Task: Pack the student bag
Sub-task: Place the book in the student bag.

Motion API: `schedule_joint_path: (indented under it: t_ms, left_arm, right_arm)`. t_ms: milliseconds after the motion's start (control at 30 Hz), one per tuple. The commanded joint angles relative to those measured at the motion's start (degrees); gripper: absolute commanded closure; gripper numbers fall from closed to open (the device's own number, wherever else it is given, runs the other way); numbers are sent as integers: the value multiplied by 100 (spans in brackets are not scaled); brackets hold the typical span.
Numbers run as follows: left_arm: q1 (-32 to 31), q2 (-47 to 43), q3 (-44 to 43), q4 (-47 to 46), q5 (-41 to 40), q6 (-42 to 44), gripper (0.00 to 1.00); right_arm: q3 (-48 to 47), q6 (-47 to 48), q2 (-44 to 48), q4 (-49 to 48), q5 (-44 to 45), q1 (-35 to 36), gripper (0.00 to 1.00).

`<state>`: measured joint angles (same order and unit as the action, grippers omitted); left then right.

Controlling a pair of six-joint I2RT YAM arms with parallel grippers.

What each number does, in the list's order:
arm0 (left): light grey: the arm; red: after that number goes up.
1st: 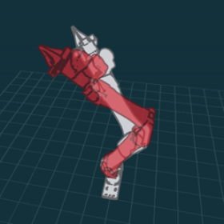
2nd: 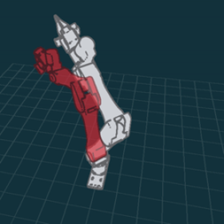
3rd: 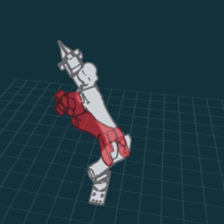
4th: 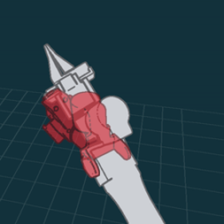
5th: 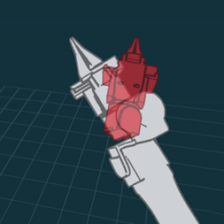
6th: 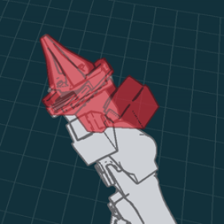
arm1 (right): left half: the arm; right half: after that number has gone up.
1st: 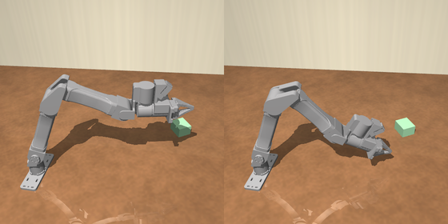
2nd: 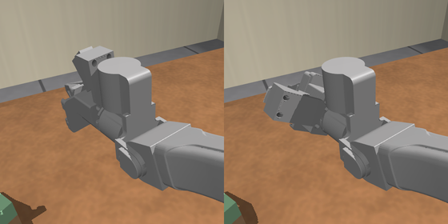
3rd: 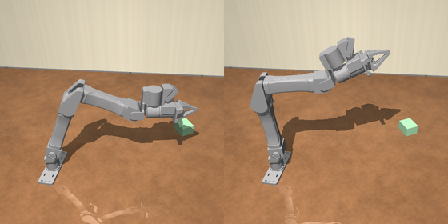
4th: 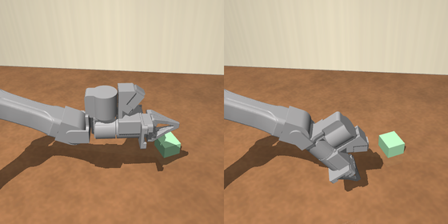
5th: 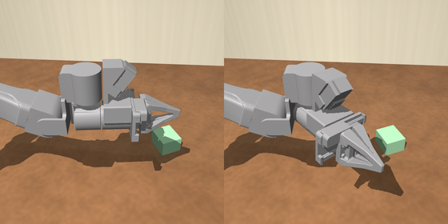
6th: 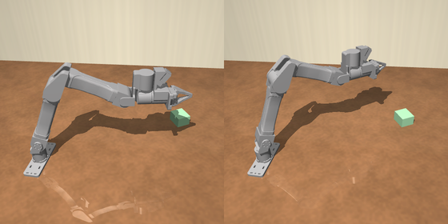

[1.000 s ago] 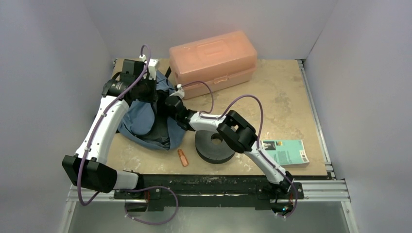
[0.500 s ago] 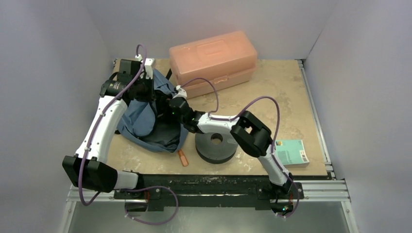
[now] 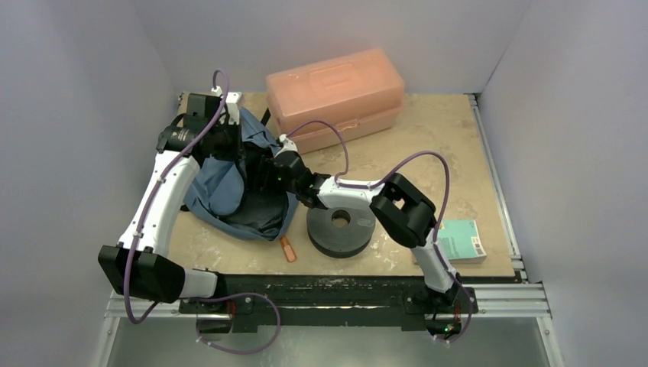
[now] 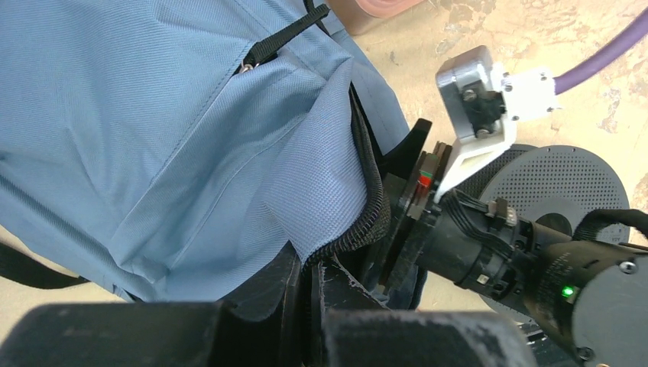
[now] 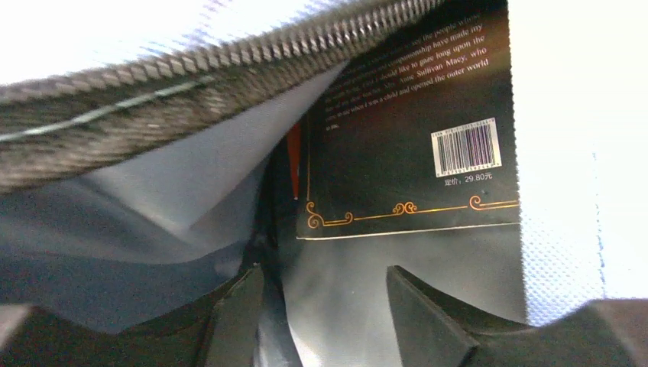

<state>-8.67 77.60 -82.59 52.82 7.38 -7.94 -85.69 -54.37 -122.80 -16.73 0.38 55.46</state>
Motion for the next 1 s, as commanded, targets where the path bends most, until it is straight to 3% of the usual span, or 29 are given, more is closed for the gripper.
schedule_joint_path:
  t_ms: [0,367,533,600,800,967]
  left_arm:
    - [49,-162,-68,-368,79,-57,100]
    - [49,-178,-57,-374,97,-62,100]
    - [49,-168,-52,-373,115,-62,100]
    - [49,-154,-56,-373,112,-67,100]
    - [49,77,-150,-162,-40,-75,100]
    - [49,198,-155,-148,-34,-119,100]
  right_arm:
    - [-354,111,-123,230,189,-10,38]
    - [-1742,768,-1030,560,563,-9,39]
    - [-2121,1104,-1032,855,647,-39,38]
    - [-1898,1191,-771,988,618,-36,38]
    - [-19,1719,834,1341,88,-36,30]
    - [1050,2701,2208,2271,130,-35,13]
